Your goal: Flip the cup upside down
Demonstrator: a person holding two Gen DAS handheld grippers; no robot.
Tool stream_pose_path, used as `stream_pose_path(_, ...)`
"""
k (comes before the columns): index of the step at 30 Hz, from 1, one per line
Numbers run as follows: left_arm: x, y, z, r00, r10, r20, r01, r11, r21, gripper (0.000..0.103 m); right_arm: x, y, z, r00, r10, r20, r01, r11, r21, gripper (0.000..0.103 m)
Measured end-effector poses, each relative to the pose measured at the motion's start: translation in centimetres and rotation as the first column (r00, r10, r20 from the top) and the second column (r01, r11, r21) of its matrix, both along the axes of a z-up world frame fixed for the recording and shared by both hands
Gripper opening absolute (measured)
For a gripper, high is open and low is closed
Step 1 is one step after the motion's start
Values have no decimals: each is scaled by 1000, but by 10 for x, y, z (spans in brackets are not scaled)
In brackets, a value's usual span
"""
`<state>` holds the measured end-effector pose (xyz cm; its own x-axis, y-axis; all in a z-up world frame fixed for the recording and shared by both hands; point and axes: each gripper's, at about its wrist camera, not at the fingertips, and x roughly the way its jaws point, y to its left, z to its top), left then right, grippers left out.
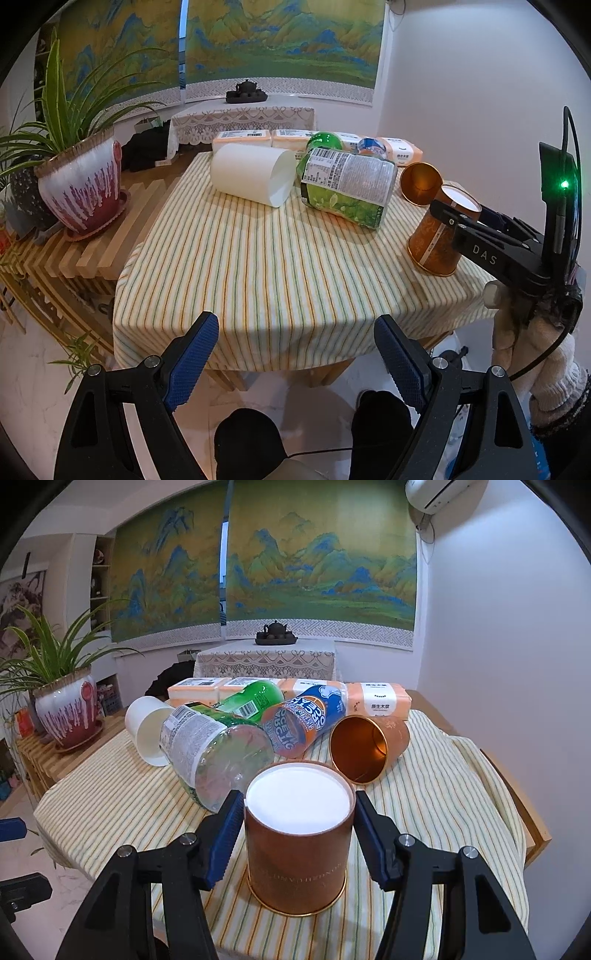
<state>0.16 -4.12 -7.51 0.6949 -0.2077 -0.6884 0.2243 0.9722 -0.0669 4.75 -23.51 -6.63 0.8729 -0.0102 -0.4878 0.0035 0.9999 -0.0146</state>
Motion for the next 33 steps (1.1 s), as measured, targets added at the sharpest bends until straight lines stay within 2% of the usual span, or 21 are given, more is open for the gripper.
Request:
stream_pose_path(3,-3,0,2,1000,1,7,-2,1000,4,88,-4,-1,2,1000,-3,3,3,1000,1,57)
stream_pose_path(7,-5,0,7,999,4,31,-4,1000,15,88,-14,1,5,1000,-11,12,12,1000,-6,67)
stream_pose_path(13,-13,3,25,991,26,129,-27,1000,7,88,-45,2,21,997,-47,56,47,999,5,74)
stream_pose_path(17,-21,5,40,973,55,223,-54,998,-9,88,-72,7,36,992,-71,101,72,997,-3,78)
stream_pose_path(23,-35,3,56,946,72,316,-75,997,-4,89,-102,17,53,986,-92,141,93,996,5,80)
stream_pose_path(26,-45,3,62,934,75,349,-79,997,-3,98,-112,19,58,984,-106,144,103,994,28,80)
stream_pose_path(31,-61,3,72,917,80,391,-86,996,-3,99,-133,24,65,980,-126,157,119,991,54,81)
stream_pose_path(32,-64,3,73,915,79,396,-85,996,-3,103,-138,25,66,978,-133,163,126,991,54,81)
stream_pose_path(33,-68,2,75,912,77,402,-84,996,-1,103,-141,26,67,976,-140,168,133,990,50,81)
